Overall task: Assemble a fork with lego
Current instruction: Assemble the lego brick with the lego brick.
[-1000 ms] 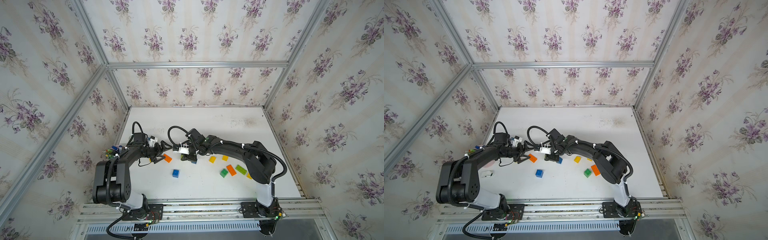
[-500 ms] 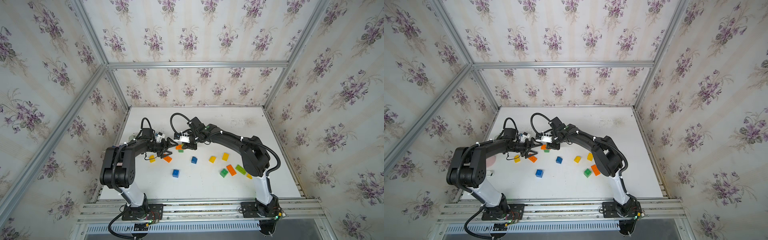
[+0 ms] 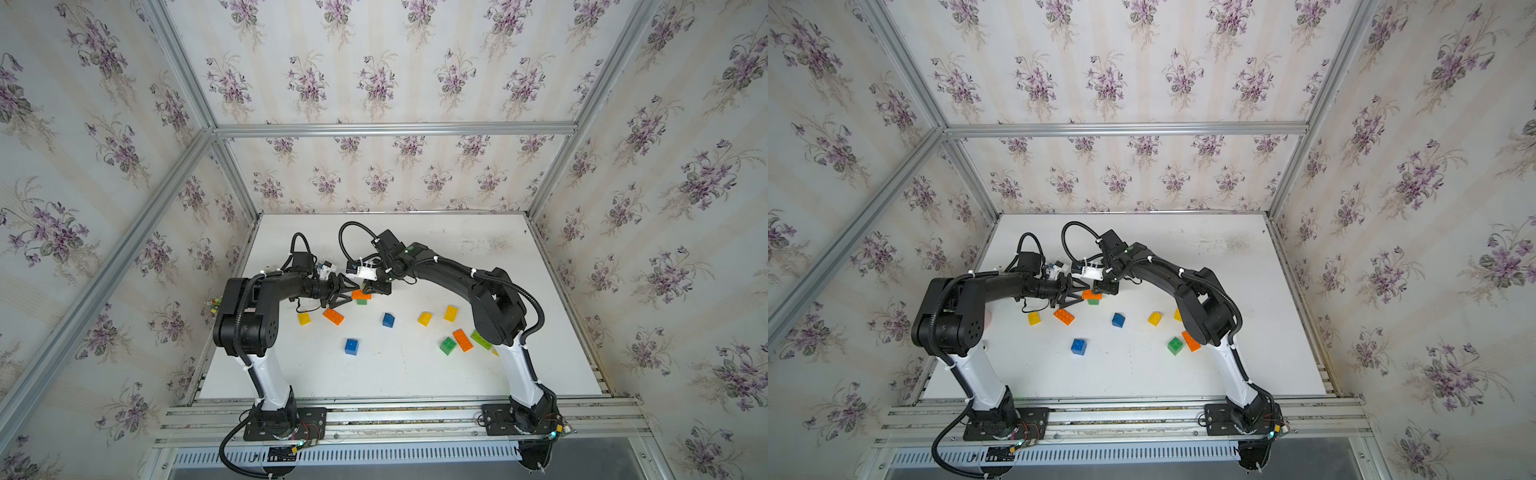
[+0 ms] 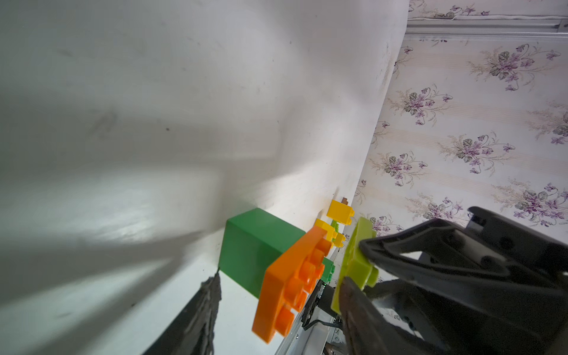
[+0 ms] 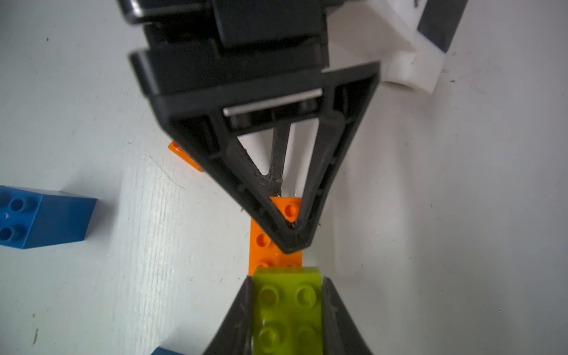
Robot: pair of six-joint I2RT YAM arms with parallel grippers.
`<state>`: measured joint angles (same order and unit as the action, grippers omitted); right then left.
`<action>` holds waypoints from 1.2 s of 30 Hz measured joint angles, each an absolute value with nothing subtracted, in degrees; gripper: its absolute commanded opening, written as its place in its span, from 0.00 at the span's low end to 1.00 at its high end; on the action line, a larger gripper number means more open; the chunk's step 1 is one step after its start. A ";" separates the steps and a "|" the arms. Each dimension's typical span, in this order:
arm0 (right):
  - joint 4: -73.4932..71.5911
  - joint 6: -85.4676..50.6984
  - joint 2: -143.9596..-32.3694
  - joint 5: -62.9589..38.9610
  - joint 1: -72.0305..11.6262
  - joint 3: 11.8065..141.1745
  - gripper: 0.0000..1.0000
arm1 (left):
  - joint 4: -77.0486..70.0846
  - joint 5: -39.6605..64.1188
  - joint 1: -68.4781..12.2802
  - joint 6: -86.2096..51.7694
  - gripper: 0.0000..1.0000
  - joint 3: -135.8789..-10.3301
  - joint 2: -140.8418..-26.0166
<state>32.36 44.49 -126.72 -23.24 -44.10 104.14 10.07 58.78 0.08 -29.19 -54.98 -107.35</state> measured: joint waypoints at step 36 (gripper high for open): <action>37.93 45.32 -131.92 -23.31 -44.56 110.00 0.26 | 5.78 64.66 0.49 -27.49 0.43 -52.71 -110.56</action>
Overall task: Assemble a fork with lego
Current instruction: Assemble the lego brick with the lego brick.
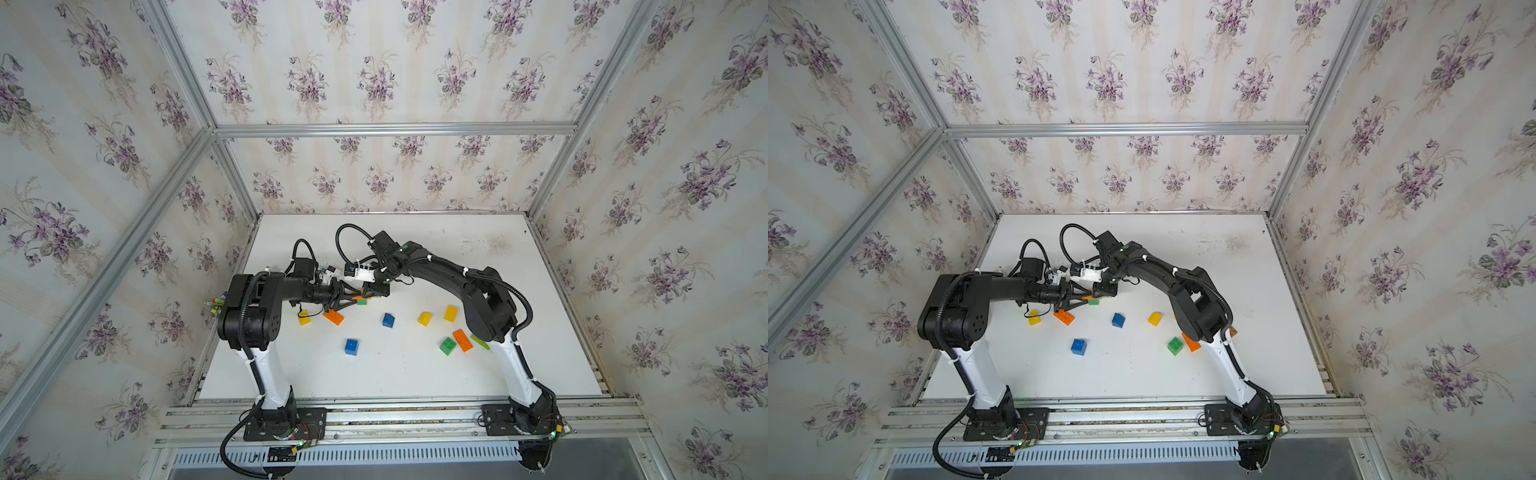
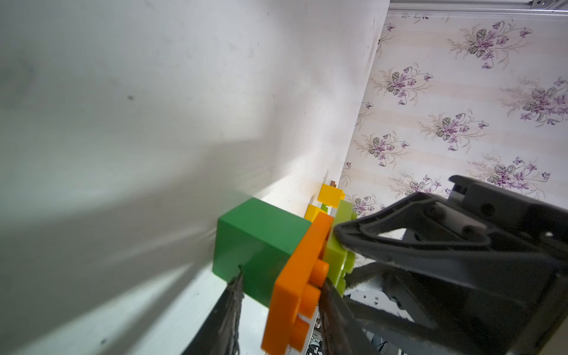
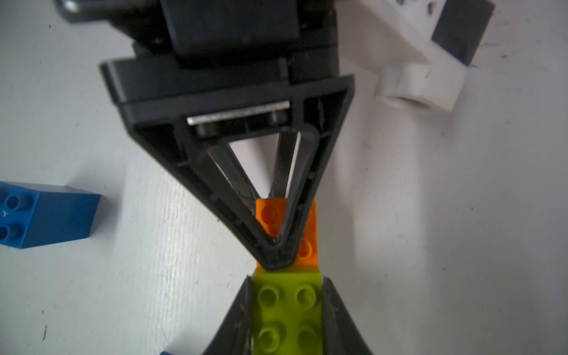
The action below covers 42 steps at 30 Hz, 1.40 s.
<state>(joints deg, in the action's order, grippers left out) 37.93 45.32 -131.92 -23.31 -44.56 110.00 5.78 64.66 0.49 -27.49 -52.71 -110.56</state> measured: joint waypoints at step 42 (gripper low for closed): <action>37.67 41.91 -128.68 -14.79 -47.22 107.11 0.39 | 5.58 61.65 4.43 -30.85 0.93 -46.24 -100.82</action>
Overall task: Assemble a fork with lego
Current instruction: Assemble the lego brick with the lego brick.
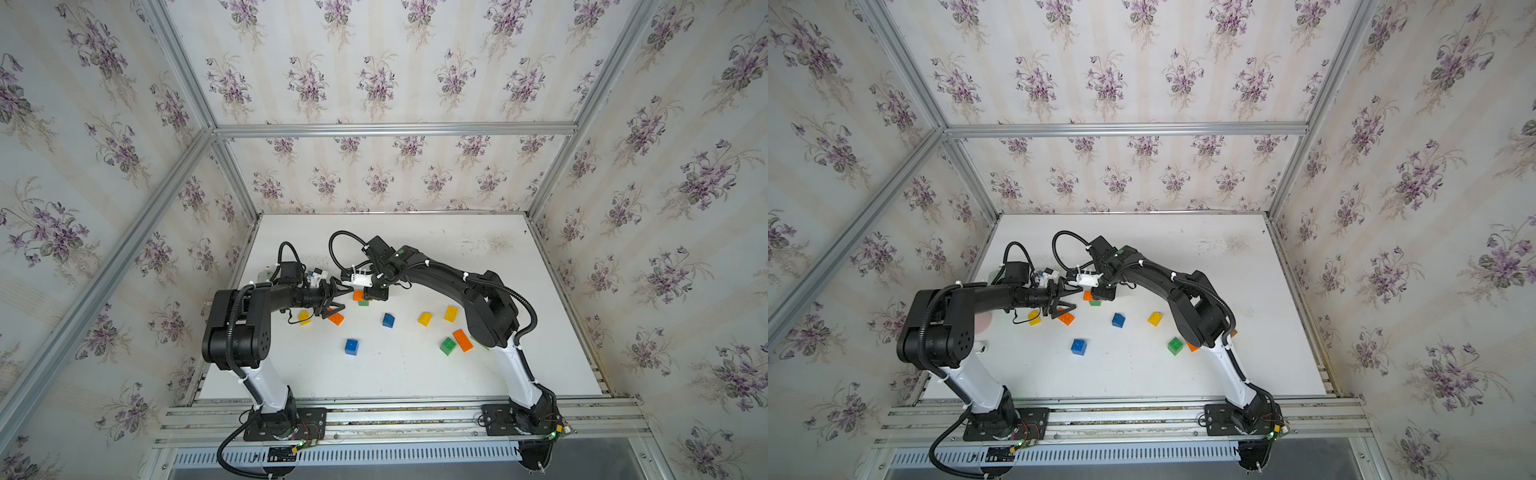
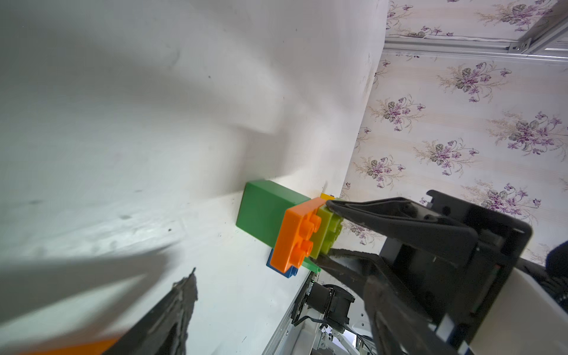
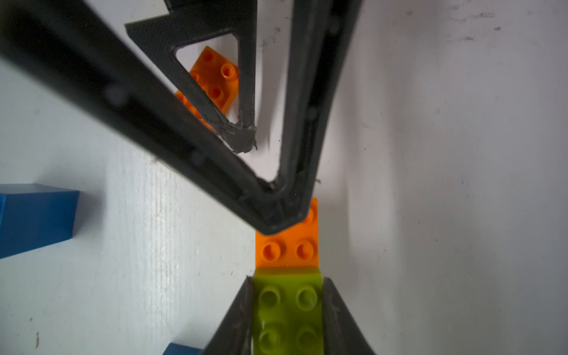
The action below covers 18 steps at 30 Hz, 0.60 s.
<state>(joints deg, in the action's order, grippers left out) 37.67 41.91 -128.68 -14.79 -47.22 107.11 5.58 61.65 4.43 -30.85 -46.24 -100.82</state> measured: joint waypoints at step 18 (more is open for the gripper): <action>30.55 38.35 -120.92 -16.01 -47.24 100.12 0.51 | 9.43 59.55 5.37 -29.95 1.00 -45.58 -94.00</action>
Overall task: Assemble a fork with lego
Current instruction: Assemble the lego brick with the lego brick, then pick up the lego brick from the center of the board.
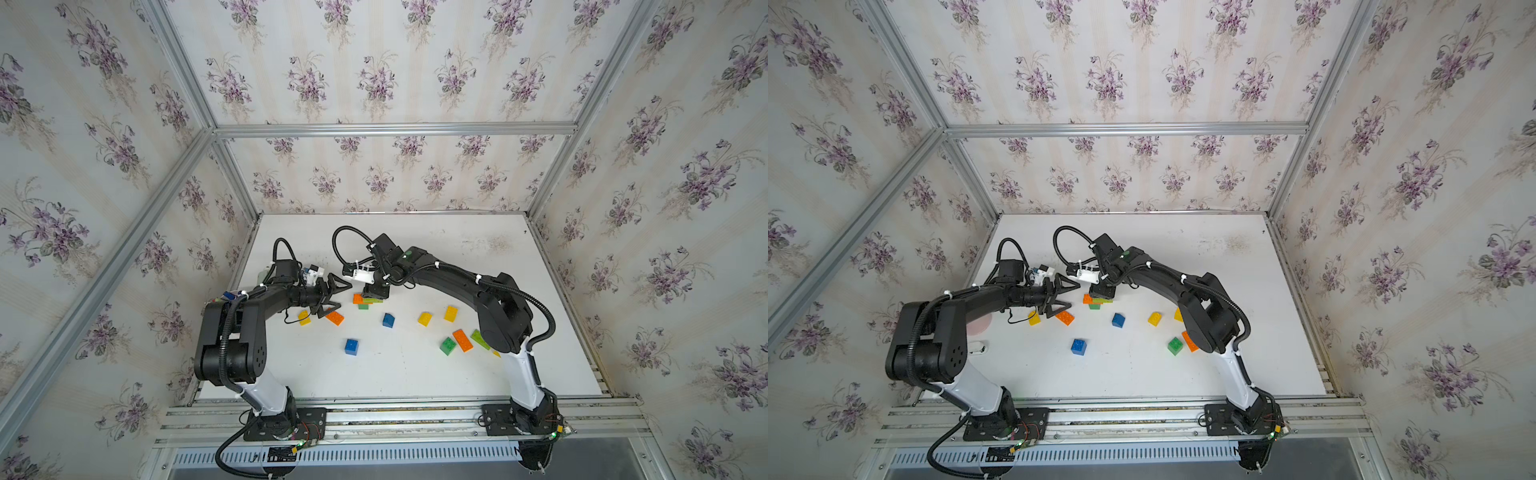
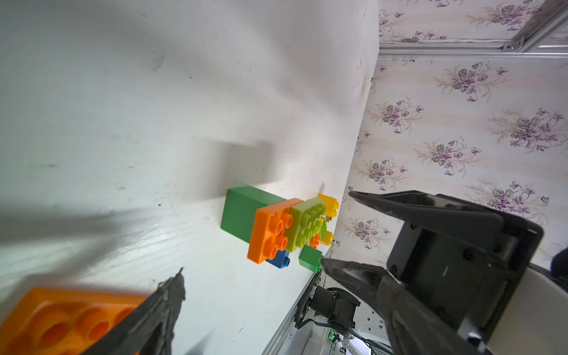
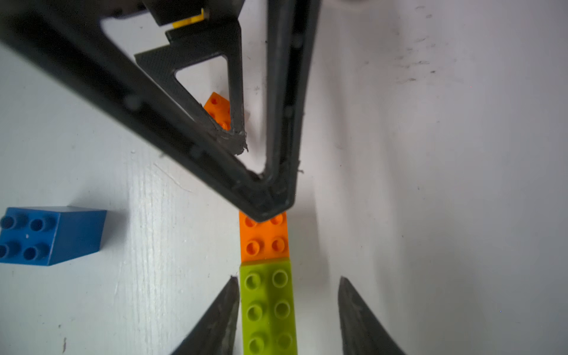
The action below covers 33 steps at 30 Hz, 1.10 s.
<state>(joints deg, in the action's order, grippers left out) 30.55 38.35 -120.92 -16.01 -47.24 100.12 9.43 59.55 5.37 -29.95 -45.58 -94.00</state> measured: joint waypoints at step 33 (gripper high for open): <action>14.66 9.96 -120.62 -6.35 -61.49 90.74 0.53 | 24.14 55.68 25.28 -25.98 1.00 -40.18 -72.64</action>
